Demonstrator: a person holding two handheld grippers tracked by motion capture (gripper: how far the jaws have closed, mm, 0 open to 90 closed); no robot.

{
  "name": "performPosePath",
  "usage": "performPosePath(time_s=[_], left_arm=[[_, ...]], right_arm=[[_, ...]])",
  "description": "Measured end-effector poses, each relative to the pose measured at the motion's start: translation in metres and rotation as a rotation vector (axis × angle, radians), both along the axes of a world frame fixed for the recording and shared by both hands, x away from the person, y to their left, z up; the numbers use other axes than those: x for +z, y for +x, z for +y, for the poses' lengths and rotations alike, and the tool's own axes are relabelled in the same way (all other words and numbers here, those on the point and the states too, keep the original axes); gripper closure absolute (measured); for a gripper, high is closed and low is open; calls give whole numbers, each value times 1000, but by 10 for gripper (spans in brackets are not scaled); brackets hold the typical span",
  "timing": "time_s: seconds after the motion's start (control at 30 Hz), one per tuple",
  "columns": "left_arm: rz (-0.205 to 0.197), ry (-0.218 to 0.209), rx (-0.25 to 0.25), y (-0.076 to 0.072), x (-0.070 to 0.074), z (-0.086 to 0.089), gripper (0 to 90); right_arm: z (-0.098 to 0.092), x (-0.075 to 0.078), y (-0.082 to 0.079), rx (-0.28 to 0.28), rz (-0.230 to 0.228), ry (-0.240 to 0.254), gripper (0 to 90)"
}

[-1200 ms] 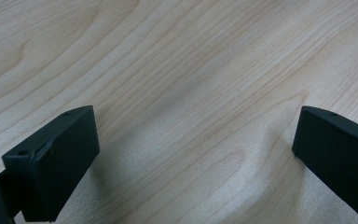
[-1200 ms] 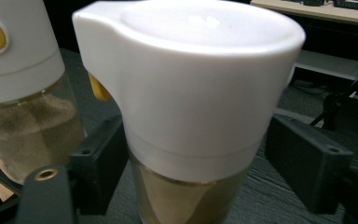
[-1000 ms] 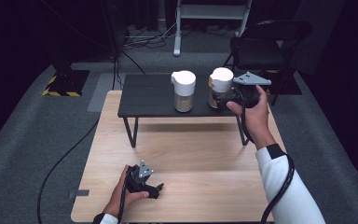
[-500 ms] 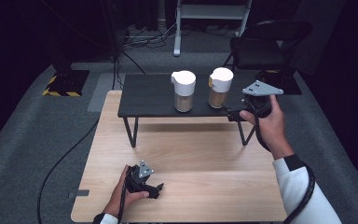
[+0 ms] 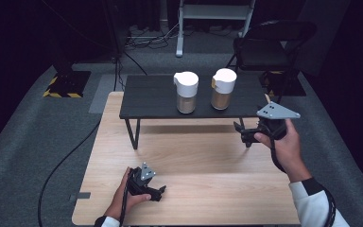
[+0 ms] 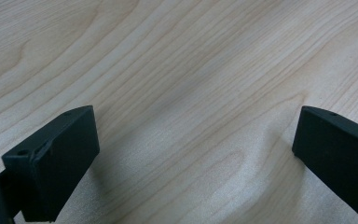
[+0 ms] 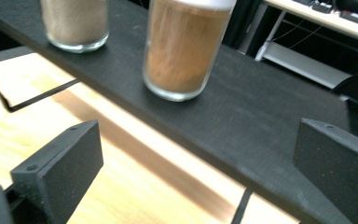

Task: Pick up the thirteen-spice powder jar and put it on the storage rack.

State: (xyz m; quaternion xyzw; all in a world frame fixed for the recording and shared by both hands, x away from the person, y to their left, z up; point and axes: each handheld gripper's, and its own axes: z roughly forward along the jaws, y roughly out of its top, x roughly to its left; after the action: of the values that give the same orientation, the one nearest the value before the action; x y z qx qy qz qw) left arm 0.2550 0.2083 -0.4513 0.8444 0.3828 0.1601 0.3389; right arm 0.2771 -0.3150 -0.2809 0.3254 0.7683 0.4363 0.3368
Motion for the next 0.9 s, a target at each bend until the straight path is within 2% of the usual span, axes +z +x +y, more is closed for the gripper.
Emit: performPosePath(time_s=[0.07, 0.17, 0.5, 0.63, 0.9], left_arm=[[0, 0, 0, 0, 0, 0, 3], [0, 0, 0, 0, 0, 0, 4], [0, 0, 1, 0, 0, 0, 3], [0, 0, 2, 0, 0, 0, 4], [-1, -1, 2, 0, 0, 0, 4]], right_arm=[[-1, -6, -4, -5, 2, -11, 13], [-6, -17, -10, 1, 9, 4, 14], [-10, -32, -24, 13, 7, -3, 16], [-11, -42, -31, 32, 18, -23, 16], [-17, -64, -39, 47, 50, -25, 16]])
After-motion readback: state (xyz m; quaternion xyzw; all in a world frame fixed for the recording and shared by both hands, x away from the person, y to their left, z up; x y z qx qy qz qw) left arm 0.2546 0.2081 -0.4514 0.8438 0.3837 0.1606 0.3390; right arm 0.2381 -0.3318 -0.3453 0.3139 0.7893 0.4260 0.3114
